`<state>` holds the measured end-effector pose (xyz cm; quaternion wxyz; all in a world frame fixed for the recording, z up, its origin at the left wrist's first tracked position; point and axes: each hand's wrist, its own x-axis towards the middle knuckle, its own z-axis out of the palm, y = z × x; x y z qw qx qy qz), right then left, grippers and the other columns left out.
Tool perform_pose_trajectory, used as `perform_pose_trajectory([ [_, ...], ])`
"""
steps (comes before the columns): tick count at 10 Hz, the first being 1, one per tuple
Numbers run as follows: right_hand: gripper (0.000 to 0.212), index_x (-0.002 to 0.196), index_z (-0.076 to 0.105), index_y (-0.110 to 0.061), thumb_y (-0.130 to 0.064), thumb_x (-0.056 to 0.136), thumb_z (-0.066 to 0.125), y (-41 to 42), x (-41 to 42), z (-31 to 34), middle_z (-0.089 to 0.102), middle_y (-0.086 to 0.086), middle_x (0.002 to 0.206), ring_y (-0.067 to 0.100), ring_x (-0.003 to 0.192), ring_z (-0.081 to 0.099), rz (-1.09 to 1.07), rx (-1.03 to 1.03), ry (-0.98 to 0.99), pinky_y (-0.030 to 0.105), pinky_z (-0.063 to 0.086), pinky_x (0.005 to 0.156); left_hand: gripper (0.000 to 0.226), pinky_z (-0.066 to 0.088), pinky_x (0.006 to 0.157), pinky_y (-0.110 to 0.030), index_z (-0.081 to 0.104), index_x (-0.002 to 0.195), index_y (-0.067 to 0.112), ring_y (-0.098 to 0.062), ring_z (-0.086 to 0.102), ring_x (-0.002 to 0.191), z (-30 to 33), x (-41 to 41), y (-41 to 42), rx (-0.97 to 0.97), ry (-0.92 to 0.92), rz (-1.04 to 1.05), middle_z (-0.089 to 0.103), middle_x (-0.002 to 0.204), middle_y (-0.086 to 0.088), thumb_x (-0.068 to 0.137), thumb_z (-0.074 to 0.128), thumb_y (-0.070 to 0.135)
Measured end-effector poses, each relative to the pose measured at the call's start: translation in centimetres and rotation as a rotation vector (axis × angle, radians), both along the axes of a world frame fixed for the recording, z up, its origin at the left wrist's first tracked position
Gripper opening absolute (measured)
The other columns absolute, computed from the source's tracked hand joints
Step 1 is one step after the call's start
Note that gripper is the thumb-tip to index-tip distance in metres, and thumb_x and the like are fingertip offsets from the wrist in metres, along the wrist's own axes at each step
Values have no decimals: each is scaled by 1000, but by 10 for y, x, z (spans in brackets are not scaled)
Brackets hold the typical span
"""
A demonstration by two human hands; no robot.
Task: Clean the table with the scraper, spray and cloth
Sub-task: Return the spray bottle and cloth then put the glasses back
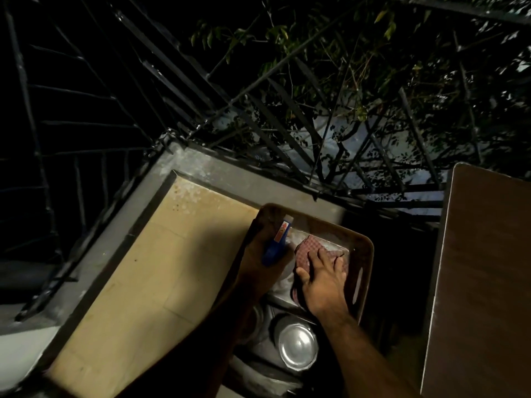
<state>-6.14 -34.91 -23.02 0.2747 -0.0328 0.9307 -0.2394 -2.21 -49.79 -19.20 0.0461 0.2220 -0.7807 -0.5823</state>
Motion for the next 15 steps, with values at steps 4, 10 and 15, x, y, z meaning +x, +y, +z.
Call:
perform_pose_trajectory([
  [4, 58, 154, 32, -23, -46, 102, 43, 12, 6, 10, 17, 0, 164, 27, 152, -5, -76, -145, -28, 40, 1, 123, 47, 58, 86, -26, 64, 116, 28, -5, 70, 97, -8, 11, -5, 105, 14, -29, 74, 100, 9, 71, 77, 34],
  [10, 52, 138, 51, -31, -57, 93, 44, 25, 58, 74, 36, -3, 156, 13, 151, 4, -161, -329, 251, 32, 9, 120, 73, 54, 93, -28, 43, 127, 40, 3, 58, 118, 13, 45, -26, -96, 81, -85, 59, 130, -3, 75, 82, 7],
  [15, 46, 120, 62, -21, -55, 90, 53, 35, 143, 82, 54, -4, 120, 17, 124, 40, -268, -351, 453, 26, 30, 105, 62, 41, 90, -3, 49, 125, 38, 14, 55, 106, 30, 124, -6, -251, 99, 66, 56, 115, 24, 70, 74, 52],
])
